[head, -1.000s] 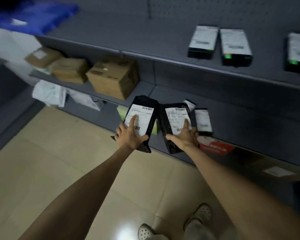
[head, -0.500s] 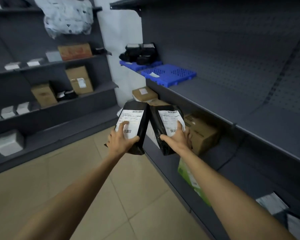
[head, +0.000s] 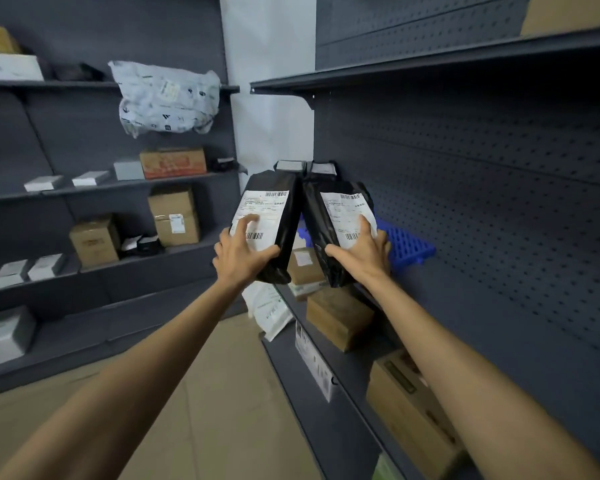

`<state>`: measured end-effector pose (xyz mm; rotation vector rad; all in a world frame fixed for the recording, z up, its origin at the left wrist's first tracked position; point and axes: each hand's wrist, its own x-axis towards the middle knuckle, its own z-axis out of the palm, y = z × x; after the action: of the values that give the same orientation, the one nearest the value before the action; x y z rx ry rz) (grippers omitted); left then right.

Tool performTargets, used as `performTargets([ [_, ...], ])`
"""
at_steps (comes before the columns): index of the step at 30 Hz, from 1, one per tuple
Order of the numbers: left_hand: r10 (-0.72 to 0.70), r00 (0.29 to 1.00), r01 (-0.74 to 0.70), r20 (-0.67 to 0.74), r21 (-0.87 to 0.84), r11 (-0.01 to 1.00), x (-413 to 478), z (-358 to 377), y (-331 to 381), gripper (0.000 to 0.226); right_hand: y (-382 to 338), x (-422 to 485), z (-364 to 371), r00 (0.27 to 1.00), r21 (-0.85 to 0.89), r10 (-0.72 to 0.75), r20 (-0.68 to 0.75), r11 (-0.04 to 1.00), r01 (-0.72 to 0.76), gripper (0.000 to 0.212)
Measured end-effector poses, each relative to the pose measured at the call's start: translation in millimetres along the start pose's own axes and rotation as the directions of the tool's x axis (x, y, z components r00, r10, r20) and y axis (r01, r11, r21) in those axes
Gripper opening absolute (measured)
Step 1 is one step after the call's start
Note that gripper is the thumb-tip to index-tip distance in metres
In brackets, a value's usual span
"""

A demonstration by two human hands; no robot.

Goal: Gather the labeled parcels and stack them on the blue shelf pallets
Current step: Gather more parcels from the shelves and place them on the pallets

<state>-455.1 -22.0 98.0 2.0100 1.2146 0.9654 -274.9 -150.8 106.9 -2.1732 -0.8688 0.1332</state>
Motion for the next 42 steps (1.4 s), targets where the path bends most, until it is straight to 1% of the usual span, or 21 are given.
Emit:
performTargets([
  [3, -0.030, 0.999, 0.030, -0.012, -0.016, 0.999, 48.8, 12.8, 2.0, 0.067, -11.8, 52.7, 10.0, 0.999, 0.027, -0.034, 0.040, 0.999, 0.033, 0.102],
  [6, -0.021, 0.999, 0.021, -0.026, -0.004, 1.000, 99.5, 20.1, -1.3, 0.065, -28.7, 97.5, 28.0, 0.997, 0.054, -0.060, 0.047, 0.997, 0.057, 0.099],
  [10, -0.014, 0.999, 0.013, -0.043, -0.028, 1.000, 174.4, 29.3, -8.4, 0.072, -56.2, 157.1, 59.4, 0.999, 0.067, -0.054, 0.003, 0.996, 0.053, 0.099],
  [14, 0.015, 1.000, -0.015, -0.023, -0.016, 1.000, 264.6, 49.6, -14.7, 0.067, -81.2, 225.2, 86.6, 0.996, 0.028, -0.027, -0.085, 0.999, 0.029, 0.099],
  [22, 0.156, 0.982, -0.158, 0.102, 0.009, 0.987, 445.3, 83.4, -18.0, 0.070, -137.1, 354.0, 132.8, 0.964, -0.056, 0.046, -0.262, 0.996, -0.063, 0.102],
  [24, 0.196, 0.972, -0.199, 0.128, 0.008, 0.980, 473.4, 92.6, -18.0, 0.071, -143.3, 371.4, 144.7, 0.953, -0.083, 0.052, -0.297, 0.993, -0.080, 0.101],
  [26, 0.206, 0.961, -0.208, 0.183, -0.007, 0.978, 506.1, 106.8, -17.7, 0.071, -147.1, 394.6, 157.3, 0.938, -0.110, 0.094, -0.332, 0.984, -0.137, 0.100],
  [29, 0.219, 0.948, -0.229, 0.231, 0.017, 0.973, 546.3, 135.0, -14.9, 0.071, -147.7, 429.3, 168.3, 0.916, -0.113, 0.157, -0.369, 0.971, -0.212, 0.100],
  [31, 0.245, 0.936, -0.257, 0.253, 0.014, 0.966, 570.9, 153.7, -11.2, 0.073, -149.3, 452.7, 175.9, 0.904, -0.097, 0.165, -0.395, 0.971, -0.220, 0.101],
  [33, 0.278, 0.917, -0.294, 0.286, 0.014, 0.956, 590.7, 173.1, -9.5, 0.073, -149.4, 472.9, 187.4, 0.909, -0.074, 0.167, -0.381, 0.975, -0.210, 0.102],
  [35, 0.314, 0.896, -0.338, 0.314, 0.025, 0.941, 607.7, 190.9, -8.1, 0.072, -147.4, 491.7, 199.8, 0.919, -0.003, 0.200, -0.340, 0.977, -0.214, 0.100],
  [38, 0.338, 0.869, -0.378, 0.360, 0.044, 0.925, 640.6, 209.9, -0.7, 0.067, -142.5, 519.9, 207.8, 0.903, 0.036, 0.236, -0.358, 0.970, -0.239, 0.095],
  [40, 0.361, 0.835, -0.421, 0.416, 0.059, 0.905, 664.4, 219.2, 2.0, 0.064, -139.8, 533.7, 209.4, 0.897, 0.045, 0.239, -0.373, 0.970, -0.239, 0.093],
  [42, 0.386, 0.791, -0.475, 0.476, 0.079, 0.876, 681.7, 226.3, 2.0, 0.062, -140.8, 543.6, 211.4, 0.898, 0.014, 0.228, -0.375, 0.971, -0.240, 0.090],
])
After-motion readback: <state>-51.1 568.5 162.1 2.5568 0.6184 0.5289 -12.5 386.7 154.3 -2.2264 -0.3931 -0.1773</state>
